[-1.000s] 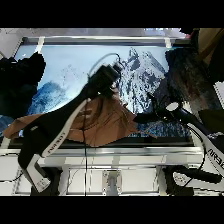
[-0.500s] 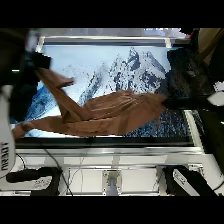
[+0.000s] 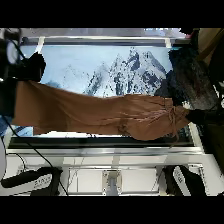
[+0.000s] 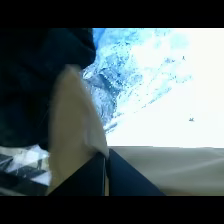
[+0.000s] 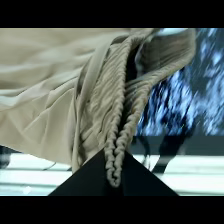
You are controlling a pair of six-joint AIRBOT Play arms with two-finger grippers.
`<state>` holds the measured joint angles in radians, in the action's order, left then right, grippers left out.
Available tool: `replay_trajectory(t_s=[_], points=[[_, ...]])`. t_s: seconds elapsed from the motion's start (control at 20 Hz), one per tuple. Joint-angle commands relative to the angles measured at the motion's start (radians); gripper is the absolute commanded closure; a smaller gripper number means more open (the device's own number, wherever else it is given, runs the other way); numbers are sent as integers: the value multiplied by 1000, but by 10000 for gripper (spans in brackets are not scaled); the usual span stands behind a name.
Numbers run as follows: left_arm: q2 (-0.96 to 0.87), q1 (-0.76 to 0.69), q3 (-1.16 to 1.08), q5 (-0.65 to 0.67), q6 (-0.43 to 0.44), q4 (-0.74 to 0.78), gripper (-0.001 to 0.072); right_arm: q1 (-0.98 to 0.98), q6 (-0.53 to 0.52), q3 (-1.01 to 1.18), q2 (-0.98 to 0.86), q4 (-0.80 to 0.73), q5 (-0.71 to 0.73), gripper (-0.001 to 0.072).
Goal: Fold the clothes and pants, and hang the long-sleeved shirts on hangers.
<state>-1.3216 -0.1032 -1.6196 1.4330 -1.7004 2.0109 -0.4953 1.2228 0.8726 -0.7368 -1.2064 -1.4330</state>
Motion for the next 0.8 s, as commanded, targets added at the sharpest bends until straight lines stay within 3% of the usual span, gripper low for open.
replay_trajectory(t_s=[0.0, 0.15, 0.3, 0.35, 0.4, 0.45, 0.6, 0.65, 0.75], points=[[-46, 31, 79, -220, -48, 5, 699, -15, 39, -88, 7, -6, 9, 670], [-78, 45, 72, -373, -70, 5, 700, -15, 85, -127, 6, -6, 136, 670], [-138, 85, 29, -381, -70, 4, 700, -15, 130, -126, 1, -14, 162, 667], [-154, 100, 27, -377, -70, 4, 700, -15, 129, -126, -1, -27, 146, 556], [-166, 110, 27, -370, -70, 4, 700, -16, 130, -123, 0, -45, 145, 283], [-172, 117, 27, -368, -69, 4, 700, -16, 144, -114, 1, -56, 172, 225], [-174, 116, 27, -371, -65, 3, 700, -16, 256, -48, -2, -33, 435, 226], [-174, 113, 27, -371, -65, 4, 700, -15, 265, -29, -18, -13, 504, 272], [-174, 109, 27, -371, -57, 3, 699, -15, 247, 27, -132, 31, 480, 300]])
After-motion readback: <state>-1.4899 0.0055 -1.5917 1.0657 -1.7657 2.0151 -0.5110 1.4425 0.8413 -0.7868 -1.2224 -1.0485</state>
